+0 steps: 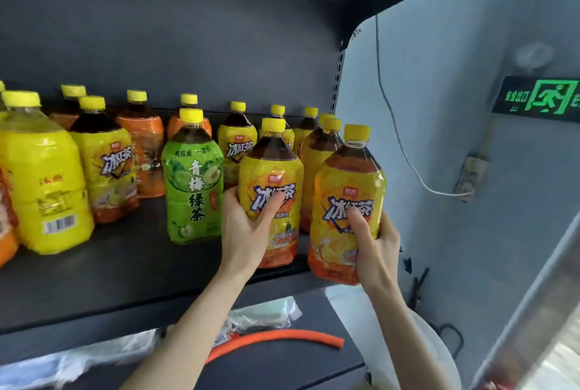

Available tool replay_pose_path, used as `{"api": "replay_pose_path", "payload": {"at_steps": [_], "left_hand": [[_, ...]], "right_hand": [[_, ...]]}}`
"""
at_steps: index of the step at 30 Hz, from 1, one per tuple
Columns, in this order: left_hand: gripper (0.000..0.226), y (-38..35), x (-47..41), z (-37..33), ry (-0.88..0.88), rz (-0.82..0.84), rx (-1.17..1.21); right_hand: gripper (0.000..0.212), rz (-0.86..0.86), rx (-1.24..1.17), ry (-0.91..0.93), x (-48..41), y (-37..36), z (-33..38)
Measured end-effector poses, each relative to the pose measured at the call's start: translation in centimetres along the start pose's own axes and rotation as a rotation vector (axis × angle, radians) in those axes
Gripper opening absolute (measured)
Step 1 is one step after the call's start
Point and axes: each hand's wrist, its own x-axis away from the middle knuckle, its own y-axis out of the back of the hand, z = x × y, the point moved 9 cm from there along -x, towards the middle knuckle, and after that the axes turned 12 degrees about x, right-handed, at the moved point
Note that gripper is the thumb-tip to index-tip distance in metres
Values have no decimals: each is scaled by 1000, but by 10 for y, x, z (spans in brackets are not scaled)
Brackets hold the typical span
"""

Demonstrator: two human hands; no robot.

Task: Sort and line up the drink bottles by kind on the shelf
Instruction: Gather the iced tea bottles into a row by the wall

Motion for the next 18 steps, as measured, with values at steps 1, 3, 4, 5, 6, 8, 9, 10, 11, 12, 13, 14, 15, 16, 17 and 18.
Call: {"api": "replay_pose_path", "payload": {"at_steps": [1,3,4,5,6,8,9,10,11,12,13,14,15,16,17,18], "left_hand": [[74,-5,-1,5,3,-28,-15],[78,-12,-2,7,-14,-84,-63],[75,-15,-2,5,-35,-111,-98],[72,-17,-2,4,-49,-139,-127],[71,-18,-2,5,-61,-165,-145],[73,-19,-3,6,-74,-210,-166],[74,-18,-5,8,-75,-227,-174],[74,-18,-8,11,-74,-237,-180],[77,-17,-11,13,-69,-244,-189],[80,-17,-14,14,-67,-251,-198],[83,-15,-16,15,-61,-260,-209],[86,-14,-19,17,-54,-269,-221],[87,-13,-22,19,-49,-279,-235],[89,-12,-25,20,-44,-288,-251],[92,-10,-28,22,-38,-297,-268],[96,-9,-30,23,-34,-308,-283]], "right_hand": [[51,14,-9,10,-9,6,-3],[52,30,-41,23,-25,17,-10],[51,37,-57,26,-32,22,-14],[49,45,-72,24,-39,26,-20],[47,56,-84,21,-45,29,-25],[43,91,-101,18,-58,29,-35],[40,117,-107,17,-65,28,-39],[36,141,-109,14,-71,25,-44],[32,168,-109,13,-75,23,-47],[30,194,-104,18,-80,19,-50],[31,224,-95,24,-84,15,-51],[32,256,-82,31,-86,10,-52],[32,290,-76,36,-89,4,-52],[32,323,-81,38,-91,-2,-52],[34,352,-88,34,-93,-8,-52],[37,378,-85,35,-95,-15,-52]]}}
